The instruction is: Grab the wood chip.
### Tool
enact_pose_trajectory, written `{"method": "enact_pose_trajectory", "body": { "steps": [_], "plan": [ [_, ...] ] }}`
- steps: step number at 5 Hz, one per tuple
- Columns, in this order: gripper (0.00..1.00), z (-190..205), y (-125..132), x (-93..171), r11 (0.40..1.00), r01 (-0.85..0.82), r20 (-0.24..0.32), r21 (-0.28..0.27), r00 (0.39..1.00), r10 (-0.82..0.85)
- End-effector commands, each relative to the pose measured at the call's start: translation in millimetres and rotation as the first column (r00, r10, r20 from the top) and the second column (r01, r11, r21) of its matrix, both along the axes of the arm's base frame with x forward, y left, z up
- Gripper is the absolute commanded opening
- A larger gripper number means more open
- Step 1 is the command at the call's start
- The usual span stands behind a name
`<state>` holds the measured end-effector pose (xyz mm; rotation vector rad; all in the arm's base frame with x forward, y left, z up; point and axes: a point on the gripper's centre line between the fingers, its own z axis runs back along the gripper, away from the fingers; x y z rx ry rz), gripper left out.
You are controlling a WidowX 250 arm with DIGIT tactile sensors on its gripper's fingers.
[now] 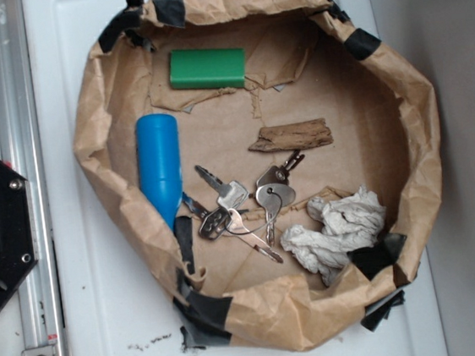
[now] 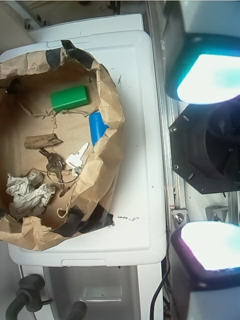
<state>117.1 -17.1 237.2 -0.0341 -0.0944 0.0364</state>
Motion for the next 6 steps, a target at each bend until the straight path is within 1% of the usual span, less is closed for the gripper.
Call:
{"method": "enact_pose_trajectory", "body": {
  "steps": [1, 2, 3, 4, 5, 6],
  "plan": [
    [1.00, 0, 0, 0, 1.000, 0.000, 0.000, 0.000, 1.000, 0.000],
    [1.00, -18, 22, 50, 0.999, -0.014, 0.014, 0.034, 1.000, 0.014],
    [1.00, -33, 38, 91, 0.999, -0.012, -0.003, 0.047, 1.000, 0.012],
    [1.00, -54, 41, 129, 0.996, 0.004, 0.003, 0.088, 1.000, -0.004],
    [1.00, -106, 32, 179, 0.993, 0.062, -0.029, 0.103, 0.998, -0.060],
    [1.00, -153, 39, 185, 0.987, 0.069, -0.051, 0.143, 0.997, -0.063]
  ]
}}
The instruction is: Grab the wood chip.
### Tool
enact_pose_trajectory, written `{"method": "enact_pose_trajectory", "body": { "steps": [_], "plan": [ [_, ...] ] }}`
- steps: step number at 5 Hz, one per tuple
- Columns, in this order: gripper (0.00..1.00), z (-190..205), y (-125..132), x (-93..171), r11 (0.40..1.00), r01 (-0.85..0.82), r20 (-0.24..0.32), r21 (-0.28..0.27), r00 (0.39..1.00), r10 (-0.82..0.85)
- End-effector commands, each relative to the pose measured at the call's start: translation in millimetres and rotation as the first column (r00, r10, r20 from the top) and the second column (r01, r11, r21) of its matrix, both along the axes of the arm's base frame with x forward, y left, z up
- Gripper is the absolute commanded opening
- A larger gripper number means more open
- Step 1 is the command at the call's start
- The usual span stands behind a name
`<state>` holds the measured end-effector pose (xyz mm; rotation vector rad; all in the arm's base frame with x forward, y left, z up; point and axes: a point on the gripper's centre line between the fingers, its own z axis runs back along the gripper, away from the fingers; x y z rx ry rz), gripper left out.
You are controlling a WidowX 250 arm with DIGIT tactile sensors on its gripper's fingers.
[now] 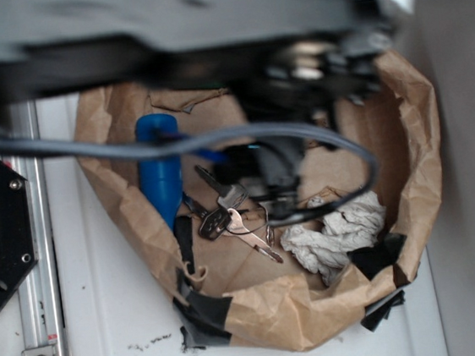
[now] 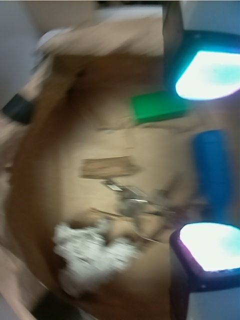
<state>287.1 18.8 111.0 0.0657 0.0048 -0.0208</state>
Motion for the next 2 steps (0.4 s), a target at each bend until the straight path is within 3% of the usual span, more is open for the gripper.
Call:
{"method": "enact_pose_trajectory", "body": {
  "steps": [1, 2],
  "plan": [
    [1.00, -55, 20, 10, 0.998, 0.033, 0.033, 0.053, 0.999, -0.035],
    [1.00, -53, 15, -22, 0.993, 0.119, 0.053, 0.021, 0.991, -0.120]
  ]
}}
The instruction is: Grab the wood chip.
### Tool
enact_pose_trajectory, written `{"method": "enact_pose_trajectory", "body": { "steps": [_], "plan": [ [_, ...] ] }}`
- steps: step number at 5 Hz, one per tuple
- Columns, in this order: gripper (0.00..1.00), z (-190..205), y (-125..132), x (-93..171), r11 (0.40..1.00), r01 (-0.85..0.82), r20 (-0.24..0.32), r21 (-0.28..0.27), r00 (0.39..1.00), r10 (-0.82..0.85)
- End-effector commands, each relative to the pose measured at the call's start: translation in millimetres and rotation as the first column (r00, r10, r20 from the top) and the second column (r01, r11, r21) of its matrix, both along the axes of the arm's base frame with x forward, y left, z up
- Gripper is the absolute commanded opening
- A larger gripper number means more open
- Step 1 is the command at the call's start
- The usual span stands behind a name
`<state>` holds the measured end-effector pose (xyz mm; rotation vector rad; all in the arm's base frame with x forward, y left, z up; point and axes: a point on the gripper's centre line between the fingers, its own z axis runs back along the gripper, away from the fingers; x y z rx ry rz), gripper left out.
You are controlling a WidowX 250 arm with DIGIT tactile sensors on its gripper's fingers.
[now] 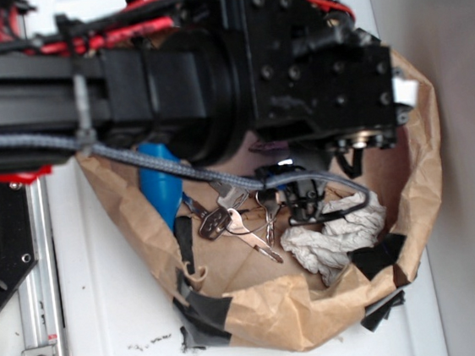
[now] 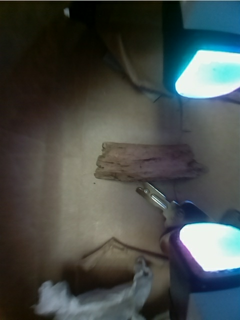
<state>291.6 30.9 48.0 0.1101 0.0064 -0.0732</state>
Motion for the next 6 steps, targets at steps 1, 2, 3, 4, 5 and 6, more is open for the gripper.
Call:
{"method": "enact_pose_trajectory", "body": {
  "steps": [1, 2, 3, 4, 5, 6],
  "plan": [
    [1.00, 18, 18, -43, 0.997, 0.021, 0.087, -0.079, 0.996, -0.014],
    [1.00, 18, 33, -35, 0.993, -0.016, 0.083, -0.119, 0.996, 0.026],
    [1.00, 22, 34, -26, 0.991, -0.006, 0.093, -0.132, 0.996, 0.019],
    [1.00, 27, 30, -16, 0.989, -0.021, 0.096, -0.148, 0.995, 0.035],
    [1.00, 18, 34, -4, 0.989, -0.038, 0.106, -0.143, 0.993, 0.053],
    [1.00, 2, 32, 7, 0.990, -0.037, 0.128, -0.133, 0.990, 0.054]
  ]
}}
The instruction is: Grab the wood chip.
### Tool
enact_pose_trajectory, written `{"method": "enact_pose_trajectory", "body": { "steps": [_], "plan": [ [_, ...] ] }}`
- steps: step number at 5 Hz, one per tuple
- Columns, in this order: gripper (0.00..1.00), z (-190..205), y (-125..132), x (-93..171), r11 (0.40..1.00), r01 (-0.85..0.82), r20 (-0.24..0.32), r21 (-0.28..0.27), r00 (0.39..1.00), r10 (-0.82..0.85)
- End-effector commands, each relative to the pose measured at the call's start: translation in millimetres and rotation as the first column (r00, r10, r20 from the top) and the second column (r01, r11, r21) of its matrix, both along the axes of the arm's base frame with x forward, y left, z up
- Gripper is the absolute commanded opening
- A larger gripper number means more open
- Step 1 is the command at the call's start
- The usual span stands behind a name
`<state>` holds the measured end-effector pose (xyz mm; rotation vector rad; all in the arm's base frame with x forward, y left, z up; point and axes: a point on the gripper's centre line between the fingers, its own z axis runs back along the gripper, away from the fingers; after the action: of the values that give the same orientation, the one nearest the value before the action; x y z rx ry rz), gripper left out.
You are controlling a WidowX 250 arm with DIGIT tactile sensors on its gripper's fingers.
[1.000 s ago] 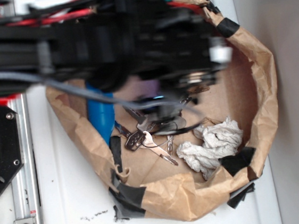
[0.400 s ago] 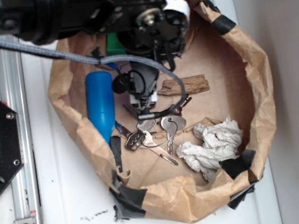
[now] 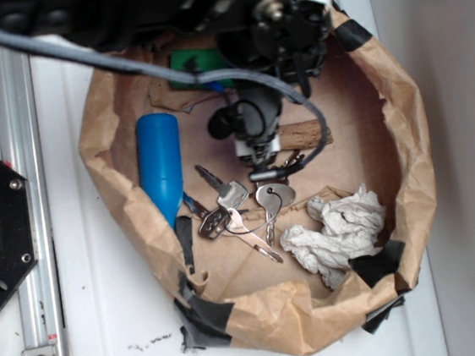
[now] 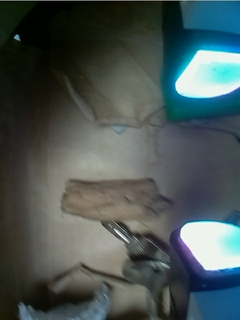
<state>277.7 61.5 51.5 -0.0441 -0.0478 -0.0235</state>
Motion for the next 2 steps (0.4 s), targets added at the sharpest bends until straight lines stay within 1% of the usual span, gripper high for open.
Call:
{"method": "enact_pose_trajectory", "body": {
  "steps": [1, 2],
  "plan": [
    [1.00, -14, -2, 27, 0.999, -0.019, 0.069, 0.026, 0.997, 0.018],
    [1.00, -30, -8, 35, 1.000, -0.014, 0.058, 0.021, 0.998, 0.012]
  ]
}}
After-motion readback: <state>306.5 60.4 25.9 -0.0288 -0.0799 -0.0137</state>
